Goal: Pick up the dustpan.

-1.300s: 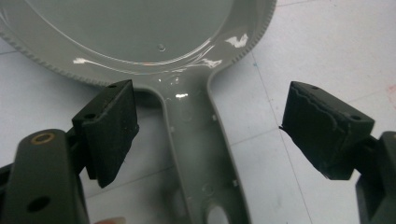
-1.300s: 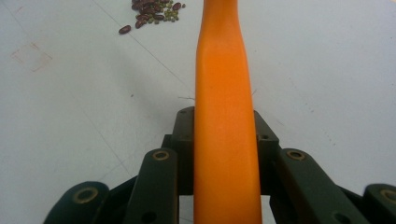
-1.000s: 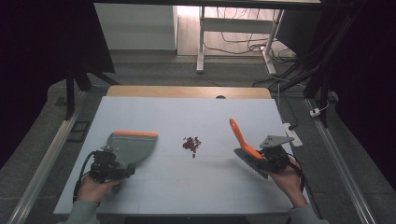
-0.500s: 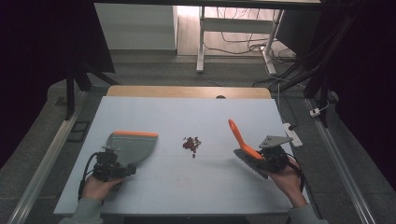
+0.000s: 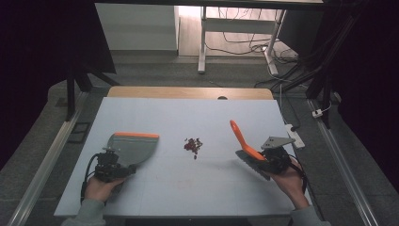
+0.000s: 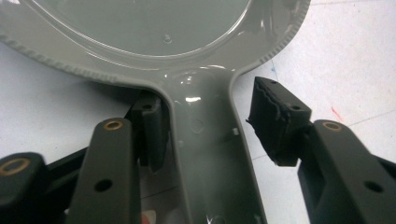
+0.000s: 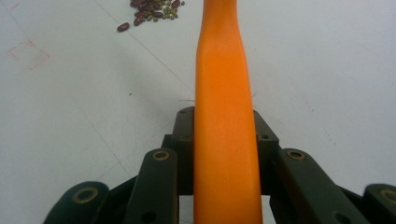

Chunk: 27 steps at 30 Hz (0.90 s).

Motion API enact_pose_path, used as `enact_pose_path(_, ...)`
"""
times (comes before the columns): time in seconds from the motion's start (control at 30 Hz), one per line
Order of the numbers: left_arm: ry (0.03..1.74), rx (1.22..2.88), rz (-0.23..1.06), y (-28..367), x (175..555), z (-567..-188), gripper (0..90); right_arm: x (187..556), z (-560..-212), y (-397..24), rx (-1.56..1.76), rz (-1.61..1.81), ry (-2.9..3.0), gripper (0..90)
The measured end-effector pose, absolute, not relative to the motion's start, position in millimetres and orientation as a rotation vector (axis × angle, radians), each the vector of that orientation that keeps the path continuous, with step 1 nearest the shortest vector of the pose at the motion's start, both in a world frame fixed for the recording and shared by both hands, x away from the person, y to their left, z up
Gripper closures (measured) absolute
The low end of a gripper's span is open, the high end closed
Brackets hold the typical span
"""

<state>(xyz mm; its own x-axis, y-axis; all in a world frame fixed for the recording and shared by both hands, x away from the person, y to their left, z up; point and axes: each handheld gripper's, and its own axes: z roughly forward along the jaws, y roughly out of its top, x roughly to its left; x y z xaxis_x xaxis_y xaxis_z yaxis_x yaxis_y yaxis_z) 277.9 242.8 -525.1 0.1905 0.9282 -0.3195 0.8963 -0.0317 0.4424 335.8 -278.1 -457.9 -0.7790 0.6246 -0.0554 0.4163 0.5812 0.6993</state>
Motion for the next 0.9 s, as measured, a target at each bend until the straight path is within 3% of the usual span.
enact_pose_path(0.1, 1.711, 1.911, 0.085, 244.6, 277.7, -525.6, 56.9, 335.7, -457.7, -278.0, 0.85, 0.999, 2.518, 70.7)
enact_pose_path(0.9, 1.619, 1.897, 0.15, 255.3, 273.0, -523.6, 61.6, 335.4, -456.0, -278.3, 0.854, 1.021, 2.507, 70.7)
